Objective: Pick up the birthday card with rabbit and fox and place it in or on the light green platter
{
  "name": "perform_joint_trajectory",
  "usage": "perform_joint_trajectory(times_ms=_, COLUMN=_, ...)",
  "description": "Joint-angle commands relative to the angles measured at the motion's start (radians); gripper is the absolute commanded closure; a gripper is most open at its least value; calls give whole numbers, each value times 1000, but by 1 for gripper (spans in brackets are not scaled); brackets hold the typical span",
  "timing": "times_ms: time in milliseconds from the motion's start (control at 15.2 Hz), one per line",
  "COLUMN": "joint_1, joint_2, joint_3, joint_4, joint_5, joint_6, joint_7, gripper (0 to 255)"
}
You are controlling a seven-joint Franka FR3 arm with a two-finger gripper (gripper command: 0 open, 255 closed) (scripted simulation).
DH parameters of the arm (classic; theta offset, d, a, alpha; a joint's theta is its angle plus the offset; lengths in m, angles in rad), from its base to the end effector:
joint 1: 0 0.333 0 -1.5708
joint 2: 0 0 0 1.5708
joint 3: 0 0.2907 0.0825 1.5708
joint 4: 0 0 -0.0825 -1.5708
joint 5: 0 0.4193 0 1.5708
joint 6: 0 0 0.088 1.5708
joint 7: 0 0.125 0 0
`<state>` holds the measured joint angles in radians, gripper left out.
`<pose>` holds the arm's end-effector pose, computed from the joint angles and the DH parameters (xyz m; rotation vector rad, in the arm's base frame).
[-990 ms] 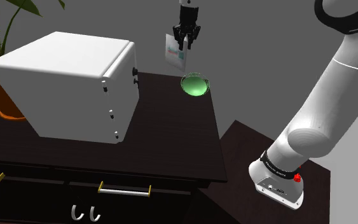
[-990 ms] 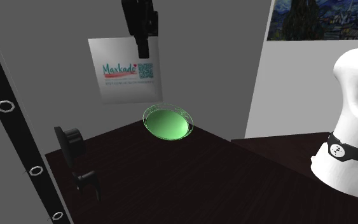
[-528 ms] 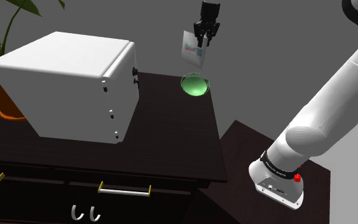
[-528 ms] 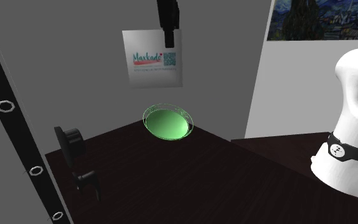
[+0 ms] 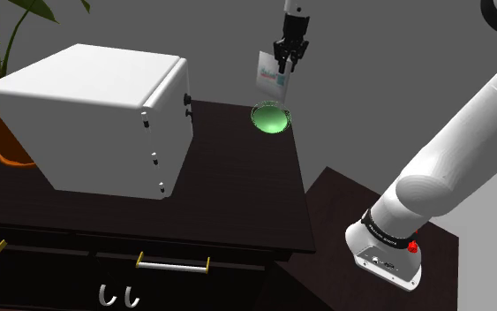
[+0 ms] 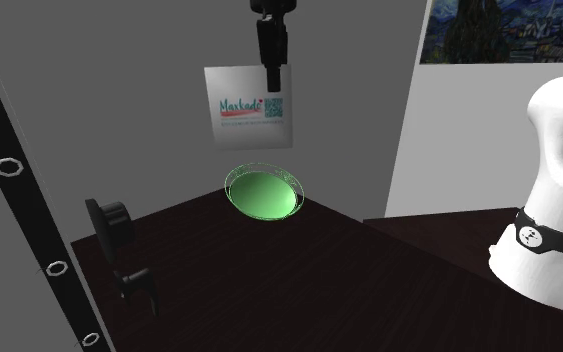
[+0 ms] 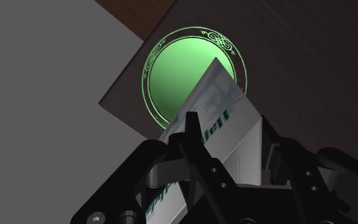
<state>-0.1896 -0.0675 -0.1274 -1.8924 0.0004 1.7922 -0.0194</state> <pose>0.5443 -0.1796 0.4749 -3.0923 0.4630 0.0489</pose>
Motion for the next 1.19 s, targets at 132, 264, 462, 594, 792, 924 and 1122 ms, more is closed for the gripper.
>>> perform_joint_trajectory(times_ms=132, joint_1=0, joint_2=4, joint_3=0, joint_4=-51, joint_5=0, joint_6=56, joint_7=-1, gripper=255)
perform_joint_trajectory(times_ms=264, joint_1=0, joint_2=7, joint_3=-1, joint_4=-74, joint_5=1, joint_6=83, joint_7=-2, gripper=255)
perform_joint_trajectory(times_ms=462, joint_1=-1, joint_2=14, joint_3=-1, joint_4=-107, joint_5=2, joint_6=122, joint_7=-3, gripper=255)
perform_joint_trajectory(times_ms=594, joint_1=-1, joint_2=20, joint_3=-1, joint_4=-128, joint_5=3, joint_6=149, joint_7=-3, gripper=255)
perform_joint_trajectory(times_ms=792, joint_1=-1, joint_2=30, joint_3=-2, joint_4=-157, joint_5=4, joint_6=188, joint_7=-5, gripper=255)
perform_joint_trajectory(times_ms=924, joint_1=-1, joint_2=39, joint_3=-2, joint_4=-178, joint_5=5, joint_6=218, joint_7=-6, gripper=255)
perform_joint_trajectory(times_ms=1122, joint_1=-1, joint_2=39, joint_3=-2, joint_4=-178, joint_5=5, joint_6=218, joint_7=-6, gripper=255)
